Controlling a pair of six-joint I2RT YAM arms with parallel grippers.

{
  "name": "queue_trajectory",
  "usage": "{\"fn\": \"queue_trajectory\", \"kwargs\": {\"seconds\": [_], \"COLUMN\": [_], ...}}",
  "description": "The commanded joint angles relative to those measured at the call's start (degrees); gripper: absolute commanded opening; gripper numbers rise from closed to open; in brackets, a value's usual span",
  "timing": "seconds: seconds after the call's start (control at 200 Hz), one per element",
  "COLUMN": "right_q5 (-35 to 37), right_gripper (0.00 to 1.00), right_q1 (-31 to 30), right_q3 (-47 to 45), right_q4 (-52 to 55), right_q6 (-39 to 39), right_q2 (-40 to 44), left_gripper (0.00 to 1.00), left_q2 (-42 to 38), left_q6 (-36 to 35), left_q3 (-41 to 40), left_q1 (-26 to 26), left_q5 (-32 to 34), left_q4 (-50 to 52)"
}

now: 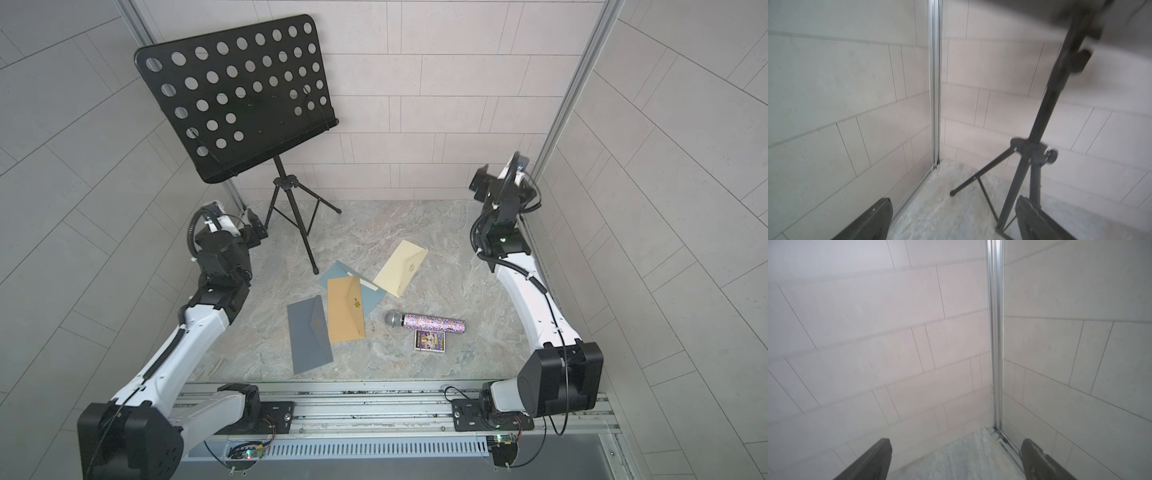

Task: Take the letter paper out of the envelope
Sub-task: Pick up the envelope from the center of the board.

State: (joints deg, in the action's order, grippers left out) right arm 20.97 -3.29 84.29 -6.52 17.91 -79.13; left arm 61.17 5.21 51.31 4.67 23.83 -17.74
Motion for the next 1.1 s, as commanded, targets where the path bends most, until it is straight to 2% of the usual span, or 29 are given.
{"fn": "queue_trajectory", "kwargs": {"seconds": [0.0, 0.04, 0.07, 0.1, 0.12, 0.155, 0.185, 0.21, 0.315, 0.44, 0.57, 0.6, 0.675, 0.735, 0.78, 0.885, 1.035, 1.096], "right_q5": [-3.6, -3.1, -5.0, -16.8, -23.5, -29.8, -31.4, -31.5, -24.5, -15.7, -11.0, -10.6, -10.1, -8.7, -7.6, -8.8, -12.9, -12.2], "right_gripper": [1.00, 1.00, 0.99, 0.99, 1.00, 1.00, 0.99, 1.00, 1.00, 0.94, 0.96, 1.00, 1.00, 1.00, 1.00, 1.00, 0.93, 0.92], "right_q1": [0.5, 0.9, 2.1, 6.7, 9.0, 10.9, 11.2, 11.0, 5.4, -1.7, -7.7, -9.0, -12.1, -15.6, -18.3, -21.2, -22.1, -22.5], "right_q3": [16.6, 20.0, 18.9, 14.6, 11.2, 6.8, 6.4, 8.1, 19.6, 22.7, 22.3, 21.3, 18.7, 16.6, 15.2, 14.1, 10.6, 10.8], "right_q4": [17.3, 24.0, 26.9, 20.7, 14.4, 5.2, 4.7, 9.2, 31.7, 44.5, 58.0, 60.2, 64.6, 66.4, 67.1, 70.5, 67.3, 67.3], "right_q6": [15.5, 25.2, 35.4, 42.6, 47.3, 53.0, 54.9, 53.8, 38.6, 29.9, 28.5, 28.9, 31.1, 31.5, 31.0, 30.9, 29.3, 28.8], "right_q2": [1.3, 1.2, 1.8, 2.3, 2.3, 2.0, 1.9, 1.7, 0.2, 0.3, -1.6, -1.9, -2.3, -2.3, -2.7, -6.4, -10.7, -12.8], "left_gripper": [1.00, 1.00, 1.00, 1.00, 1.00, 1.00, 1.00, 1.00, 0.96, 0.89, 0.82, 0.78, 0.70, 0.54, 0.46, 0.46, 0.60, 0.64], "left_q2": [-3.5, -3.1, -2.8, -2.6, -2.5, -2.3, -2.3, -2.2, -1.9, -0.9, -0.2, 0.3, 2.2, 4.9, 6.2, 5.1, 4.9, 5.9], "left_q6": [6.6, 14.5, 23.9, 32.4, 34.9, 38.1, 40.3, 42.5, 47.0, 49.2, 49.6, 49.8, 51.2, 51.7, 50.8, 48.9, 46.1, 44.6], "left_q3": [9.4, 14.2, 18.8, 23.8, 26.1, 25.8, 24.2, 23.3, 20.5, 21.2, 19.8, 19.1, 15.6, 12.3, 10.8, 8.9, 7.5, 8.1], "left_q1": [0.4, 0.3, 0.2, -0.2, -0.4, -0.5, -0.9, -1.7, -1.5, 2.7, 10.8, 12.5, 16.3, 18.9, 21.8, 26.0, 26.0, 26.0], "left_q5": [2.6, 4.7, 4.4, 1.7, 0.0, -2.0, -5.2, -8.6, -20.7, -26.7, -28.7, -30.3, -37.0, -44.7, -46.9, -44.9, -47.7, -48.3], "left_q4": [8.9, 14.7, 24.5, 37.0, 42.1, 42.1, 40.8, 40.8, 40.4, 48.2, 55.1, 56.3, 57.9, 59.0, 60.6, 64.2, 59.9, 58.7]}}
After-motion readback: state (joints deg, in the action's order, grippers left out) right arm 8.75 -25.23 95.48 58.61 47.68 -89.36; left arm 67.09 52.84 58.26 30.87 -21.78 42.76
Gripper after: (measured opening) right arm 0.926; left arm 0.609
